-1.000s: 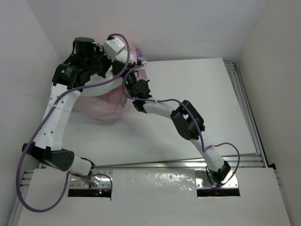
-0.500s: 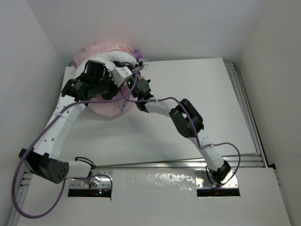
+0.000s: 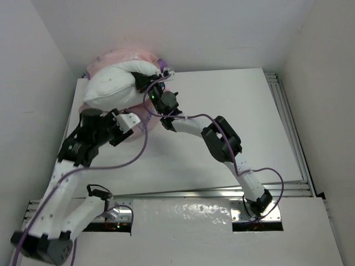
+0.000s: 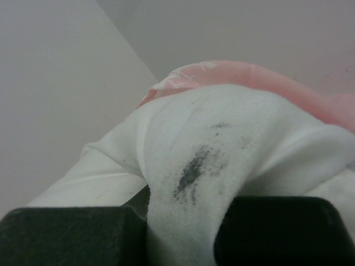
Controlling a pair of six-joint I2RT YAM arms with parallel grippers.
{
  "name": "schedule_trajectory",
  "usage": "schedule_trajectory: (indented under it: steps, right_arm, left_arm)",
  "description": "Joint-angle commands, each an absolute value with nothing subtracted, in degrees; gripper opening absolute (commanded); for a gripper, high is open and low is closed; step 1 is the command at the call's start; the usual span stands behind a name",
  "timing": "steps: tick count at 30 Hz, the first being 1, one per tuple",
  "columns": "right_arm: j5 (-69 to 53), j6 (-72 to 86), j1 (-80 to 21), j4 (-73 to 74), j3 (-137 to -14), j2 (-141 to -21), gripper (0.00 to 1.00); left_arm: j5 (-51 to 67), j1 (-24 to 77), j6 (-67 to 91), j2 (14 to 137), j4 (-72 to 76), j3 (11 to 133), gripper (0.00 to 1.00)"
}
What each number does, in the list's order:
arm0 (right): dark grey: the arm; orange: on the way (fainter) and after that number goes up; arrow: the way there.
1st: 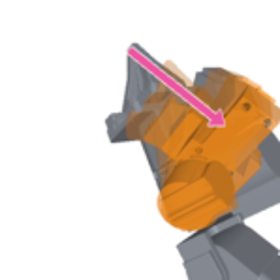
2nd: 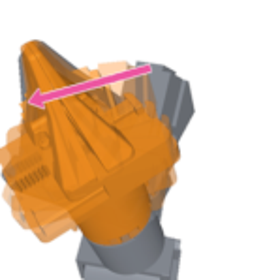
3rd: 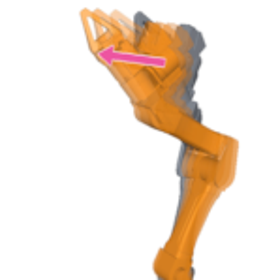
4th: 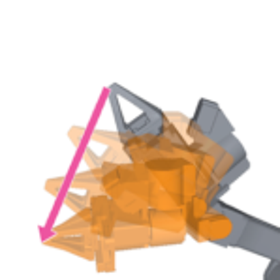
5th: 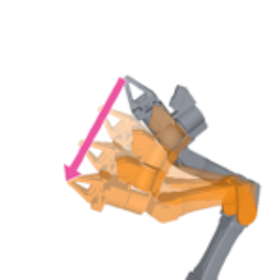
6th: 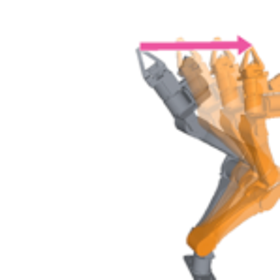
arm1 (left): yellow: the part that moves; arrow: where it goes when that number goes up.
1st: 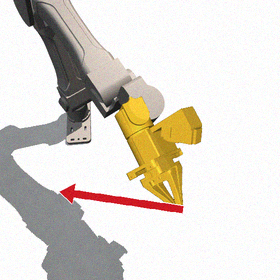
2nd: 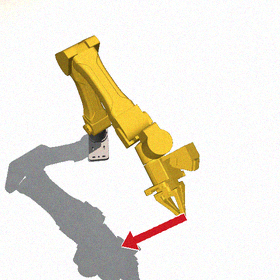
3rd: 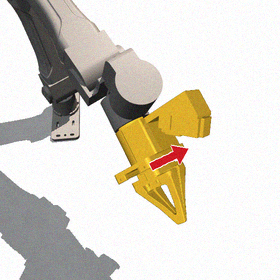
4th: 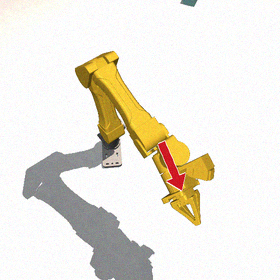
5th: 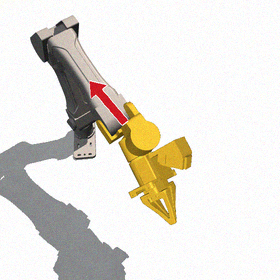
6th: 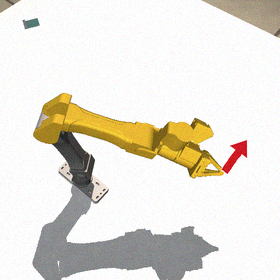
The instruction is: Put the pillow into the pillowcase
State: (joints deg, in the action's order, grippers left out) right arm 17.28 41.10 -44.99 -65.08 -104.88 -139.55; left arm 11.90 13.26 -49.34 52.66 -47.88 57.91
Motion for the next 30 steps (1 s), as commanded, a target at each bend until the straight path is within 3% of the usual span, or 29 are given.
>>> schedule_trajectory:
  steps: [1, 3, 5, 7, 9, 12, 18, 20, 27, 30]
  right_arm:
    - [19.17, 40.69, -42.28, -64.42, -102.22, -136.23, 0.00]
    - [17.67, 41.04, -42.28, -65.12, -101.69, -135.97, 0.00]
    - [16.35, 41.57, -42.36, -66.62, -99.94, -135.18, 0.00]
    - [16.17, 42.18, -42.28, -67.76, -98.27, -134.48, 0.00]
    - [16.00, 43.06, -42.28, -68.73, -97.56, -133.95, 0.00]
    - [16.00, 44.47, -42.28, -71.97, -96.16, -133.77, 0.00]
    - [15.21, 48.25, -42.28, -77.86, -90.10, -132.54, 0.00]
    - [14.77, 49.56, -42.28, -79.45, -88.60, -132.28, 0.00]
    - [14.76, 51.76, -42.28, -82.08, -86.05, -130.79, 0.00]
    - [14.59, 50.98, -42.28, -82.27, -83.25, -129.12, 0.00]
  left_arm:
    - [9.24, 12.66, -41.50, 43.43, -23.15, 48.72, 0.55]
    - [8.00, 12.66, -39.22, 44.64, -14.99, 40.37, 0.54]
    - [5.02, 12.66, -35.88, 50.32, -9.96, 36.50, 0.45]
    - [2.90, 12.66, -32.09, 55.00, -5.20, 36.12, 0.38]
    - [1.68, 12.57, -30.33, 60.01, 2.75, 35.34, 0.38]
    - [-1.74, 12.57, -30.23, 65.46, 13.69, 33.31, 0.45]
    - [-7.71, 11.95, -29.10, 76.54, 23.20, 32.70, 0.73]
    - [-7.74, 10.12, -27.08, 80.23, 22.86, 33.75, 0.77]
    - [-7.72, 8.70, -27.51, 93.13, 14.59, 45.33, 0.80]
    - [-8.97, 6.95, -28.74, 97.71, 14.59, 49.55, 0.70]
